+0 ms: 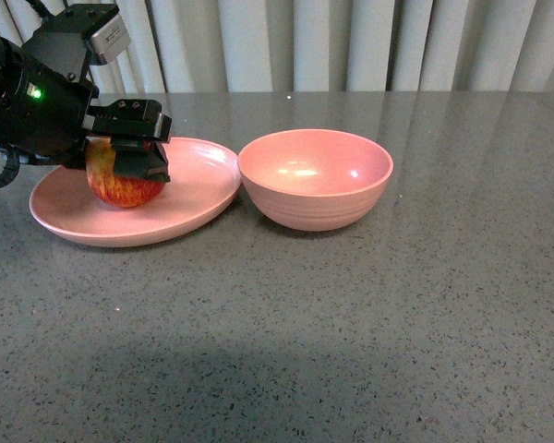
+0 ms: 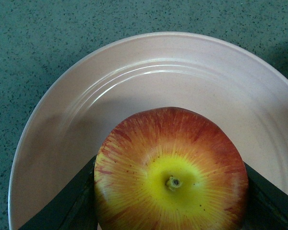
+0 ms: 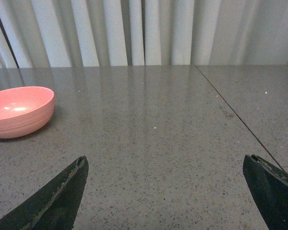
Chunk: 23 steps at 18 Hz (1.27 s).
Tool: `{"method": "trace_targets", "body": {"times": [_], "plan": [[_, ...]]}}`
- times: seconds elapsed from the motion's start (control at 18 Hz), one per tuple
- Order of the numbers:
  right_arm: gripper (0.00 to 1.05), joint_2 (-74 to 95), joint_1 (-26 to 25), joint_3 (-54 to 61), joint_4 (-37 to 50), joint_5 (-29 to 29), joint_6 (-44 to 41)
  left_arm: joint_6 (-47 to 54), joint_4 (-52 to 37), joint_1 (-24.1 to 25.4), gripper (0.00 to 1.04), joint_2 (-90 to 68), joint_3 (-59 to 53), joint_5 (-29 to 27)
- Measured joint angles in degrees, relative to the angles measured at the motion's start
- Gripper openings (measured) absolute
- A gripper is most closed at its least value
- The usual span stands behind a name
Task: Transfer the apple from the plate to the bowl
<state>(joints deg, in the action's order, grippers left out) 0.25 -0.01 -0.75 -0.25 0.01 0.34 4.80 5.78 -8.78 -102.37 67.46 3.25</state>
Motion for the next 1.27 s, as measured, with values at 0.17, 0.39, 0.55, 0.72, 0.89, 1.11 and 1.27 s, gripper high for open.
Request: {"method": "trace_targets", "body": {"times": [0.17, 0.39, 0.55, 0.72, 0.89, 1.11, 1.27], "plan": [[0.98, 0.0, 0.0, 0.0, 0.0, 0.0, 0.0, 1.0, 1.8, 0.0, 0.68, 2.2, 1.6, -1.2], [0.98, 0.0, 0.0, 0.0, 0.0, 0.0, 0.0, 1.7, 3.1, -2.0, 0.68, 8.6, 7.2, -1.3], [0.98, 0.0, 0.0, 0.0, 0.0, 0.0, 0.0, 1.7, 4.0, -7.0, 0.68, 10.4, 8.5, -0.7], [0.98, 0.0, 0.0, 0.0, 0.0, 0.0, 0.0, 1.2, 4.1, -12.6, 0.68, 10.5, 8.7, -0.5], [0.98, 0.0, 0.0, 0.0, 0.0, 0.0, 0.0, -0.1, 3.6, -16.8, 0.68, 10.0, 9.2, -0.8], [0.98, 0.0, 0.0, 0.0, 0.0, 0.0, 0.0, -1.8, 2.7, -19.7, 0.68, 5.1, 10.8, -1.6], [0.98, 0.0, 0.0, 0.0, 0.0, 0.0, 0.0, -3.1, 2.6, -20.5, 0.68, 0.9, 11.5, -2.0]]}}
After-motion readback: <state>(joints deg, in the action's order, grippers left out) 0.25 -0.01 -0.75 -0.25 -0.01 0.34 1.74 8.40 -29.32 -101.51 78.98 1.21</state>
